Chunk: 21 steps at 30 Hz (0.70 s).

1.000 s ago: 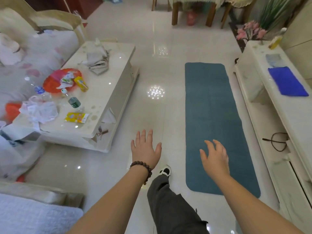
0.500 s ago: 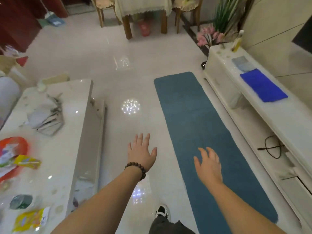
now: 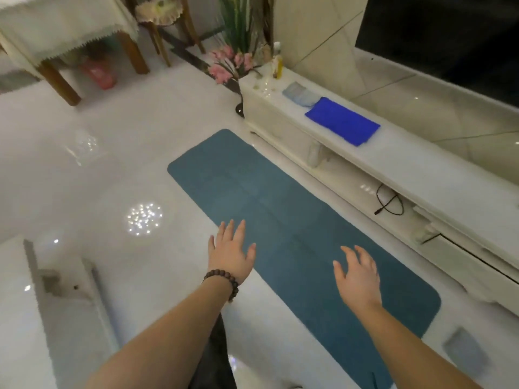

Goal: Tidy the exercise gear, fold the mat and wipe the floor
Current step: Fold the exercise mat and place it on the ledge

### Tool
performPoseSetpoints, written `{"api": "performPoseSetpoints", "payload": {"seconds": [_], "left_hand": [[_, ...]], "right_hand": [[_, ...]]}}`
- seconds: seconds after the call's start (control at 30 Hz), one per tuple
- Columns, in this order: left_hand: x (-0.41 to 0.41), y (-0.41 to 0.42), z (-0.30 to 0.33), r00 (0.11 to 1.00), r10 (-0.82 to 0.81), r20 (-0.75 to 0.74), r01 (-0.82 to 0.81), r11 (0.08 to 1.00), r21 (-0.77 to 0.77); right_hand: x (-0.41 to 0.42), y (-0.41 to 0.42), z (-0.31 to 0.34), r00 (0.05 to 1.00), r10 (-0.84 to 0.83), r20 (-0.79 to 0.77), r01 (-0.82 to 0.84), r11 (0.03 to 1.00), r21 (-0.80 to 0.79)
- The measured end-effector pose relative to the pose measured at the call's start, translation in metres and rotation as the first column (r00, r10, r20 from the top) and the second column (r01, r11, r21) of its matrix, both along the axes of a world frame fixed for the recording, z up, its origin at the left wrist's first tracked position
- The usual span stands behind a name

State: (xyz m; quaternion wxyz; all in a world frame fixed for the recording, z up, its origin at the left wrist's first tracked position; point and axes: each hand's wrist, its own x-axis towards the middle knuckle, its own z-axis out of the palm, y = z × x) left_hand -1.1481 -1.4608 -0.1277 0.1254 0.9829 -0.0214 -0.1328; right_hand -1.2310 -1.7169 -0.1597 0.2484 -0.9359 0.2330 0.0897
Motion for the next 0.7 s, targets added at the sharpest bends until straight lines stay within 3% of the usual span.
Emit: {"api": "performPoseSetpoints", "payload": {"seconds": [0.13, 0.3, 0.47, 0.7], "left_hand": [[0.099, 0.025, -0.016, 0.983, -0.181, 0.019, 0.181, 0.983, 0.01], [0.228, 0.071, -0.027, 0.902, -0.43, -0.044, 0.432, 0.902, 0.028], [0.305, 0.118, -0.03, 0.834, -0.547, -0.076, 0.55, 0.834, 0.032], [0.341, 0.141, -0.053, 0.776, -0.61, -0.16, 0.622, 0.783, 0.033]], "right_hand": [[0.046, 0.041, -0.016, 0.98, -0.197, -0.008, 0.196, 0.98, -0.013], [0.115, 0.128, -0.023, 0.872, -0.489, -0.032, 0.49, 0.872, 0.017], [0.168, 0.198, -0.022, 0.812, -0.579, -0.079, 0.581, 0.814, 0.008], [0.2, 0.231, -0.03, 0.767, -0.636, -0.082, 0.638, 0.77, 0.0]]}}
